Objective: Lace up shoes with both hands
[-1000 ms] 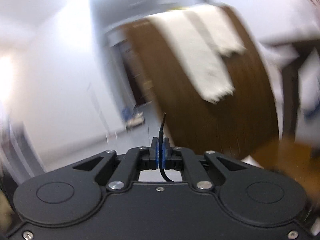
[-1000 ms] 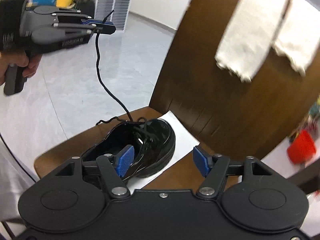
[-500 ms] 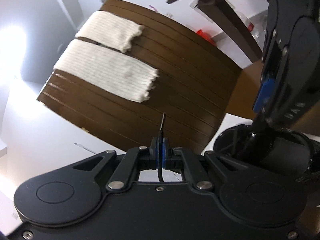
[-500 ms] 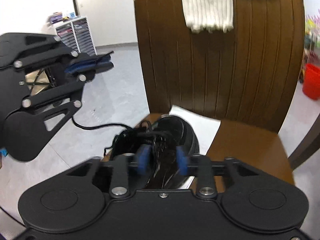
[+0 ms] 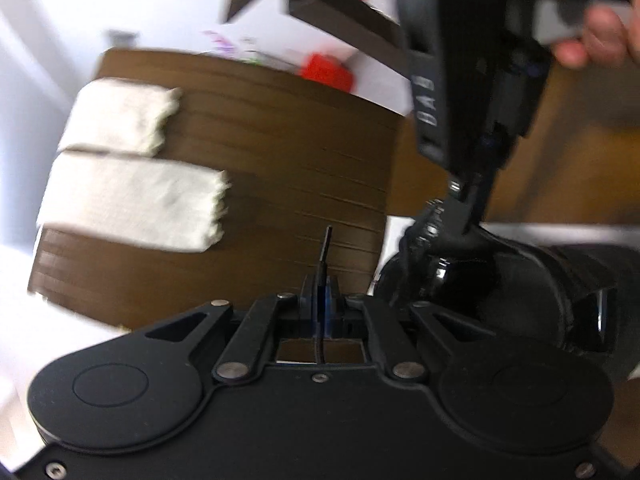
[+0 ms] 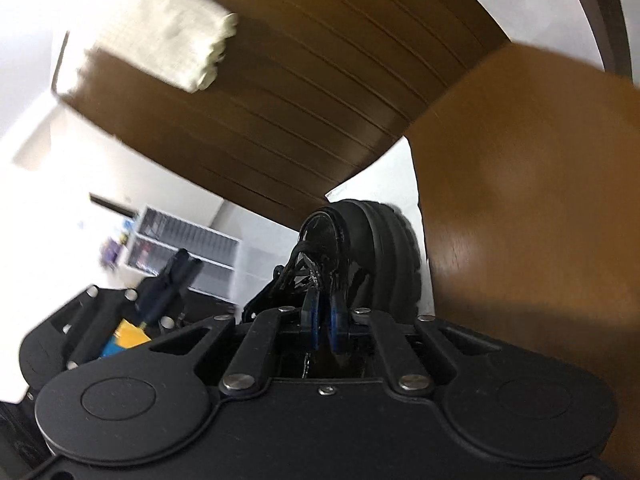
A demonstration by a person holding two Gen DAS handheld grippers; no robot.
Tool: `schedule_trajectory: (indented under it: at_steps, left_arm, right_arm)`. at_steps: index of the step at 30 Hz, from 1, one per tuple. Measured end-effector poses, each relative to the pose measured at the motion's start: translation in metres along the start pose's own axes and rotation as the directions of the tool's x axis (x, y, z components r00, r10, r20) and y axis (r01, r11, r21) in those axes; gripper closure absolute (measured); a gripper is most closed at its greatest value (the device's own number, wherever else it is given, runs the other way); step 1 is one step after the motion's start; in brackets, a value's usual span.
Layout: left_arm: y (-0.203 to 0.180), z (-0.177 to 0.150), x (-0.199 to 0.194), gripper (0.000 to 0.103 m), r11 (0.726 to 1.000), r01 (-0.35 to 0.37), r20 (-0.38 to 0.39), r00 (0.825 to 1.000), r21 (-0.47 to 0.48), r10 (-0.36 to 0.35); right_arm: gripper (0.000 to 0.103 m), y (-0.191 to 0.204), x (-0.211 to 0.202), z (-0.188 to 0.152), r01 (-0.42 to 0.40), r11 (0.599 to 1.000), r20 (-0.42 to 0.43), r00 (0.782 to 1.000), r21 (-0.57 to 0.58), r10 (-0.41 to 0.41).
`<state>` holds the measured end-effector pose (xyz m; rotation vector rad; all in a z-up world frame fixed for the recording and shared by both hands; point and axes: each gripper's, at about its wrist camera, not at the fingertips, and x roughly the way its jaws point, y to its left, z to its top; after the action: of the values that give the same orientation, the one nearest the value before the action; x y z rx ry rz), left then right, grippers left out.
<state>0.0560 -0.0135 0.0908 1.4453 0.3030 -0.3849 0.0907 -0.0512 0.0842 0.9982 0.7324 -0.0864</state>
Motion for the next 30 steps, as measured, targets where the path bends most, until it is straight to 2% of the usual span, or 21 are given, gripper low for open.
schedule_trajectory:
  at_steps: [2, 3, 5, 8, 11, 14, 30]
  left_arm:
    - [-0.007, 0.008, 0.008, 0.099, 0.990, 0.046, -0.036, 0.998, 0.131, -0.042]
    - [-0.008, 0.011, 0.011, 0.099, 0.985, 0.066, -0.051, 0.997, 0.160, -0.059]
    - [-0.010, 0.019, 0.015, 0.099, 0.971, 0.110, -0.077, 0.992, 0.210, -0.096]
    - [-0.013, 0.025, 0.021, 0.099, 0.956, 0.130, -0.102, 0.989, 0.264, -0.106]
    - [-0.020, 0.032, 0.033, 0.099, 0.926, 0.161, -0.150, 0.982, 0.341, -0.115]
    - [-0.027, 0.036, 0.040, 0.099, 0.896, 0.179, -0.161, 0.979, 0.405, -0.123]
    - [-0.029, 0.060, 0.069, 0.099, 0.862, 0.220, -0.235, 0.964, 0.457, -0.121]
  right_arm:
    - [0.098, -0.005, 0.001, -0.001, -0.015, 1.000, -0.002, 1.000, 0.024, 0.015]
    - [0.098, -0.006, 0.002, 0.000, -0.022, 0.999, -0.004, 1.000, 0.030, 0.023]
    - [0.098, -0.007, 0.004, 0.001, -0.030, 0.999, -0.006, 1.000, 0.034, 0.031]
    - [0.098, -0.008, 0.004, 0.001, -0.036, 0.999, -0.008, 0.999, 0.029, 0.036]
    - [0.098, -0.009, 0.005, 0.001, -0.037, 0.999, -0.009, 0.999, 0.016, 0.037]
    - [0.098, -0.011, 0.005, 0.002, -0.049, 0.998, -0.014, 0.999, 0.029, 0.049]
    - [0.098, -0.016, 0.005, 0.006, -0.074, 0.995, -0.028, 0.997, 0.068, 0.076]
